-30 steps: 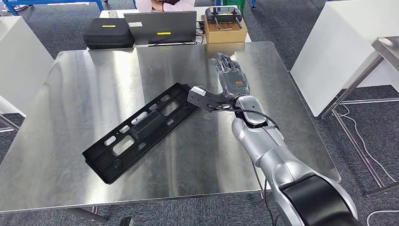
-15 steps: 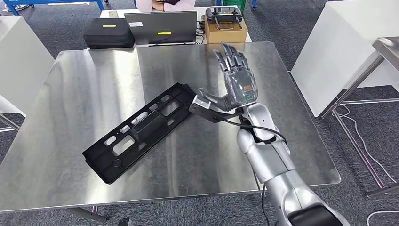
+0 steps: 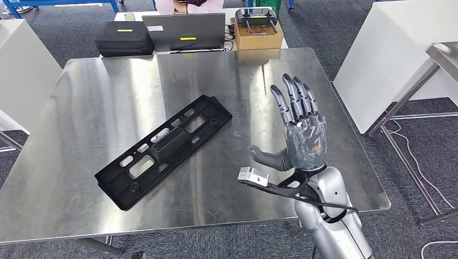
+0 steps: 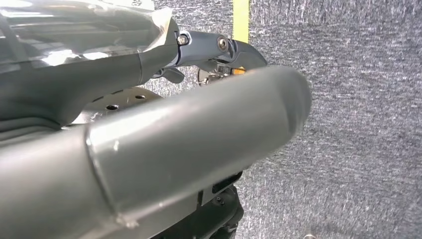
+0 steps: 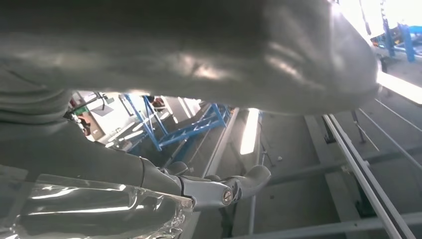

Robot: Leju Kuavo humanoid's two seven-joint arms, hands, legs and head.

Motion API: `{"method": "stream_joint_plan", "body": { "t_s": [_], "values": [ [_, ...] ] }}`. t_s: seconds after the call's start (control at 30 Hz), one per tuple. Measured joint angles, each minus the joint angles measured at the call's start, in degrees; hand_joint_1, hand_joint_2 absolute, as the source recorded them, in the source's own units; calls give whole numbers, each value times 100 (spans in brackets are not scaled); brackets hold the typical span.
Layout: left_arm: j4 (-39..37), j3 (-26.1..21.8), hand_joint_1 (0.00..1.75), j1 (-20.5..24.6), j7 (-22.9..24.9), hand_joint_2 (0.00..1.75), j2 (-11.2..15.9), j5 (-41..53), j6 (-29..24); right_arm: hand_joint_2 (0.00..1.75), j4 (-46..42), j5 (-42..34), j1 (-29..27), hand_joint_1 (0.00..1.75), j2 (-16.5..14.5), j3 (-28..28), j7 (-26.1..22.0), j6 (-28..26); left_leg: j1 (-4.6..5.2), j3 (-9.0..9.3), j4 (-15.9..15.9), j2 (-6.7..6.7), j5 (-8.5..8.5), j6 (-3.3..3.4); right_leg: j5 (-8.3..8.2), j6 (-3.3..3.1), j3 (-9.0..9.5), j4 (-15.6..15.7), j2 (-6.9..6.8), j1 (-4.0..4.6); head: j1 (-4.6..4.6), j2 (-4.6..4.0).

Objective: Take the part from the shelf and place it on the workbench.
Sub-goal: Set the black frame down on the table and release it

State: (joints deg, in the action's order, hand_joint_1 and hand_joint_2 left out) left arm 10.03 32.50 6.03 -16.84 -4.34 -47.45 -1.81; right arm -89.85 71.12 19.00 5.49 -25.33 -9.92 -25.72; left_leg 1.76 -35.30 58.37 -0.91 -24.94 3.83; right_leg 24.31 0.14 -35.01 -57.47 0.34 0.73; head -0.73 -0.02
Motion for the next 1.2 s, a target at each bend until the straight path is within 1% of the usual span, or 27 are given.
{"method": "stream_joint_plan", "body": {
  "t_s": [0.27,0.6,0.8,0.97,1.1,1.2],
  "values": [
    [0,-35,0,-1,-14,0,-8,-38,-23,0,-450,-25,-219,0,156,-57,-26,-86,-1,3,0,0,0,0,0,0,1,0,0,1,0,0],
    [0,-139,0,-17,-32,0,7,-108,106,0,-1116,-101,-999,0,410,-165,-51,-532,0,1,-1,-2,-6,2,2,1,1,1,0,0,1,0],
    [0,-178,0,-28,-70,0,10,-118,111,0,-1343,-117,-1329,0,444,-205,-67,-700,4,2,0,-2,-9,3,1,1,3,3,0,-4,0,0],
    [0,-203,0,-29,-78,0,20,-118,111,0,-1387,-208,-1461,0,403,-225,-158,-762,19,2,1,-2,-16,8,1,4,5,5,0,-18,-1,0],
    [0,-222,0,-29,-78,0,29,-120,111,0,-1389,-252,-1502,0,361,-226,-193,-770,39,2,4,-2,-23,35,0,11,5,5,0,-34,-1,0],
    [0,-229,0,-29,-78,0,37,-132,111,0,-1392,-277,-1526,0,328,-226,-204,-792,53,9,-6,-1,-10,79,-10,48,9,13,0,-51,-3,0]
  ]
}}
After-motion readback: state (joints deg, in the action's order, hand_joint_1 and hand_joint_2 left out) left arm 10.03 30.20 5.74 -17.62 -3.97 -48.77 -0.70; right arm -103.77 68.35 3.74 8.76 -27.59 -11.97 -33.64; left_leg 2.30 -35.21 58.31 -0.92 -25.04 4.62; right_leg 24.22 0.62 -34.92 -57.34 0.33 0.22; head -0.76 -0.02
